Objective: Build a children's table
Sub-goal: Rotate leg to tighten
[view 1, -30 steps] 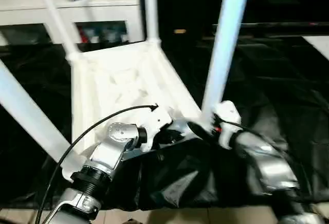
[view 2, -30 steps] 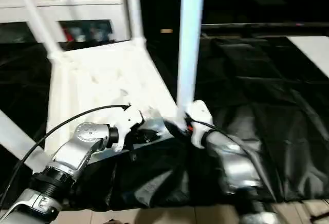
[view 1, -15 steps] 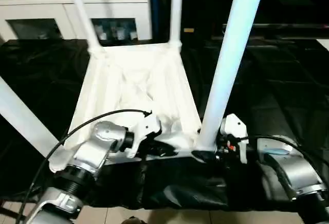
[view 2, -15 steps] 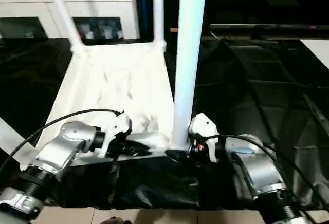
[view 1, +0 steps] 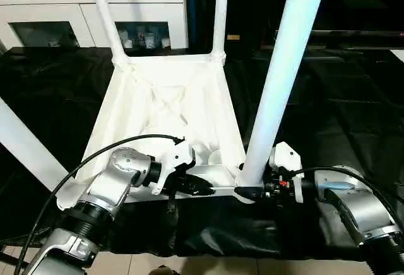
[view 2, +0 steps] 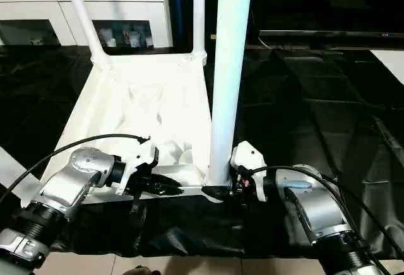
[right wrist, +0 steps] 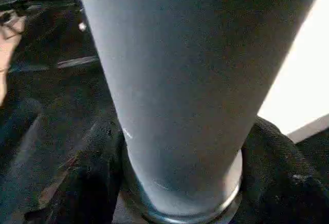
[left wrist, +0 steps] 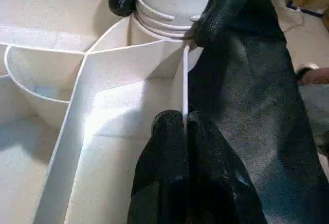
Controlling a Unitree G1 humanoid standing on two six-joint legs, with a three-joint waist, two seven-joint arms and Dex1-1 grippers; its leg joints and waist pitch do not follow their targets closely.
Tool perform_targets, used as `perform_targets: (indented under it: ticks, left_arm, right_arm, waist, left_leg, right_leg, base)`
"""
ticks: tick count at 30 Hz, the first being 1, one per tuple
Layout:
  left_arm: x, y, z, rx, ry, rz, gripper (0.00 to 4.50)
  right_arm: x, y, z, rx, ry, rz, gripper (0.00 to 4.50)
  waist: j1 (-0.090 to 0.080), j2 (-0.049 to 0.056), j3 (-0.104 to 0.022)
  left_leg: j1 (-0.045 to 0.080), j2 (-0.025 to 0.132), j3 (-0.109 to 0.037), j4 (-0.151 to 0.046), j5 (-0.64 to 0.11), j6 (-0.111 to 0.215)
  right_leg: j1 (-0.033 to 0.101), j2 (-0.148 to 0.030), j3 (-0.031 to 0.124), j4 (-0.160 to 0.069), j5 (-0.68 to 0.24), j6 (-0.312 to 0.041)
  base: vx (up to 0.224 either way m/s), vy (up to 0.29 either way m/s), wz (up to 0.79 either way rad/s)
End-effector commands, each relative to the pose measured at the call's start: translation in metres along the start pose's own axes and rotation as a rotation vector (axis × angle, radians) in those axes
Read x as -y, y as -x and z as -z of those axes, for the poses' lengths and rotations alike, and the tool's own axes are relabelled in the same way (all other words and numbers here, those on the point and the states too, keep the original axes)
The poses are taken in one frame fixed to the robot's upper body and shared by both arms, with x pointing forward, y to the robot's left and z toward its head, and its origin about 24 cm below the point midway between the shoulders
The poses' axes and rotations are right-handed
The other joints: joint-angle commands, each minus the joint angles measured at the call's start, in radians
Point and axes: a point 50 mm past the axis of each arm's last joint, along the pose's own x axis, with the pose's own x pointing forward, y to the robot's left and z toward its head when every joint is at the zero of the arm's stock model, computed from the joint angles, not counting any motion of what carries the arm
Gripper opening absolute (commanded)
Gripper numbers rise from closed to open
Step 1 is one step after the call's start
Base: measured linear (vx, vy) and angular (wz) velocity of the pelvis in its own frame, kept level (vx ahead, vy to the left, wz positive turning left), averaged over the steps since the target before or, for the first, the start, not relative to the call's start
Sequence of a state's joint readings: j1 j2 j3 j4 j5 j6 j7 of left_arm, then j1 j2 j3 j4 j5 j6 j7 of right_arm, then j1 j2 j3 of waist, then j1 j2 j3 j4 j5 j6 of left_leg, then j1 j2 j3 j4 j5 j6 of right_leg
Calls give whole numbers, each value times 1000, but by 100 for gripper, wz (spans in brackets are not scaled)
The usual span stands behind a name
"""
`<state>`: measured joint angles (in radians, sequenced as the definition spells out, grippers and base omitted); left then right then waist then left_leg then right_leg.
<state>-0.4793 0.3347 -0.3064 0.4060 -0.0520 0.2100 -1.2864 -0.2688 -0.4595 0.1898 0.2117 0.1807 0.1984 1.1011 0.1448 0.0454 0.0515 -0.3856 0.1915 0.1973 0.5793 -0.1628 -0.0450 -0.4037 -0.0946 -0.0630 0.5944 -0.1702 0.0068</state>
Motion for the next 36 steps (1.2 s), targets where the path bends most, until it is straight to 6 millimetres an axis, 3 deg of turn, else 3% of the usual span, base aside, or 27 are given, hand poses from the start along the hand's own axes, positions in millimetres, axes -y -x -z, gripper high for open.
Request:
perform_targets:
  ticks: [1,4,5,7,10,11,15,17,18,23,29,30,33,36]
  left_arm:
    - [-4,-10,-22,86,-61,-37,0]
    - [-5,-21,-30,136,-46,-91,0]
    - [-6,-26,-33,140,-45,-119,0]
    - [-8,-36,-38,154,-41,-178,0]
    - [-7,-44,-42,166,-38,-208,0]
    - [-6,-46,-43,169,-39,-212,0]
    - [0,-59,-47,183,-42,-194,0]
    - [1,-59,-46,184,-41,-192,0]
    - [1,-59,-46,181,-41,-195,0]
    - [0,-51,-42,166,-44,-188,0]
    - [1,-36,-37,159,-59,-127,0]
    - [1,-33,-36,150,-63,-115,0]
    - [1,-28,-34,140,-68,-97,0]
    - [3,-15,-27,105,-74,-18,0]
  right_arm:
    - [-3,-15,8,17,-79,53,269]
    - [8,-30,9,56,-133,252,269]
    - [12,-37,10,65,-166,332,269]
    - [15,-51,8,80,-208,454,269]
    - [14,-64,5,79,-211,520,269]
    - [14,-68,3,76,-204,535,269]
    - [10,-85,-7,100,-178,550,269]
    - [9,-86,-8,108,-178,541,325]
    - [9,-87,-9,121,-185,537,325]
    - [11,-73,-9,143,-192,490,372]
    - [12,-44,-3,81,-82,366,372]
    - [13,-36,-1,67,-59,341,372]
    - [12,-27,0,52,-32,303,372]
    - [5,-9,1,39,-13,153,372]
  waist:
    - [-4,-16,-60]
    - [-16,-14,-56]
    - [-29,-16,-56]
    - [-45,-12,-53]
    - [-57,-17,-53]
    - [-60,-12,-50]
    - [-68,-13,-51]
    - [-69,-10,-51]
    - [-70,-9,-51]
    - [-59,-9,-57]
    - [-41,-13,-64]
    - [-38,-13,-64]
    - [-32,-11,-68]
    - [-20,-7,-68]
  left_leg:
    - [24,43,-20,-71,-288,30]
    - [24,38,-24,-76,-335,-1]
    - [15,36,-33,-83,-343,-14]
    - [21,36,-33,-83,-378,-26]
    - [21,32,-36,-83,-393,-29]
    - [23,30,-36,-83,-401,-28]
    - [25,29,-37,-85,-419,-24]
    - [27,30,-36,-87,-419,-21]
    - [27,31,-36,-88,-424,-20]
    - [28,35,-28,-85,-370,-3]
    - [24,34,-19,-72,-268,41]
    - [18,33,-19,-70,-237,52]
    - [19,35,-17,-66,-200,69]
    - [21,40,-16,-61,-184,88]
  right_leg:
    - [33,-58,40,-76,-314,-200]
    - [30,-59,37,-84,-388,-183]
    - [43,-61,32,-85,-429,-154]
    - [31,-59,33,-91,-452,-147]
    - [34,-62,30,-99,-507,-124]
    - [29,-61,30,-103,-528,-116]
    - [28,-59,29,-108,-534,-103]
    - [27,-56,32,-107,-502,-112]
    - [27,-54,31,-104,-481,-119]
    - [31,-53,39,-91,-354,-164]
    - [41,-53,41,-77,-220,-200]
    - [45,-53,39,-72,-202,-203]
    - [45,-50,38,-64,-151,-218]
    - [43,-46,37,-59,-118,-234]
  base:
    - [0,0,0]
    - [0,0,0]
    - [0,0,0]
    - [0,0,0]
    - [0,0,0]
    - [0,0,0]
    - [0,0,0]
    - [0,0,0]
    - [0,0,0]
    - [0,0,0]
    - [0,0,0]
    - [0,0,0]
    - [0,0,0]
    - [0,0,0]
